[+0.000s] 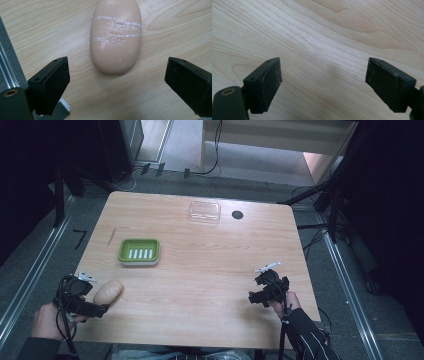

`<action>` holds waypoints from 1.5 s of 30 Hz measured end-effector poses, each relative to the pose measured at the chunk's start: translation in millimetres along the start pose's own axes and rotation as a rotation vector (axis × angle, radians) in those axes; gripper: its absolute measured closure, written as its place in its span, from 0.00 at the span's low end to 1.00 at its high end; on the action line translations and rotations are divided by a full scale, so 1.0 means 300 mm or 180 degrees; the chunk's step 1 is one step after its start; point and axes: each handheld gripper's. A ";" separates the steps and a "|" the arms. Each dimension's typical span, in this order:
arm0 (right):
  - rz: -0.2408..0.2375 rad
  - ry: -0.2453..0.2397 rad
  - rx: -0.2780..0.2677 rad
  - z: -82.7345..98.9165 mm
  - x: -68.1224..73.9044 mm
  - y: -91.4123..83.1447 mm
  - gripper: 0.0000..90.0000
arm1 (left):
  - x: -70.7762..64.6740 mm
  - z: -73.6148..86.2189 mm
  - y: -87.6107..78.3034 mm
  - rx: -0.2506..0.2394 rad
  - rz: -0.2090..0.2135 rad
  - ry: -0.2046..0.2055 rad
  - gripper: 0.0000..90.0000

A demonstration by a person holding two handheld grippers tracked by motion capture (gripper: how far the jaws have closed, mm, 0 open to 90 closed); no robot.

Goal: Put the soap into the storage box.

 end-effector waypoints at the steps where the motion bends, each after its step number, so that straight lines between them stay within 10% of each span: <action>1: -0.0004 -0.0006 0.0001 0.000 0.000 0.000 0.16 | 0.000 0.001 -0.001 -0.0003 0.0008 -0.0004 0.07; 45: 0.0005 -0.0025 0.0049 -0.004 0.006 0.006 0.16 | 0.021 -0.057 0.015 -0.0054 0.0101 0.0167 0.05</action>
Point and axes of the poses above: each handheld gripper's, and its own axes: y roughly forward along the jaws, z roughly out of its underside, x roughly to its left, and after that the axes turned 13 degrees about -z, right-handed
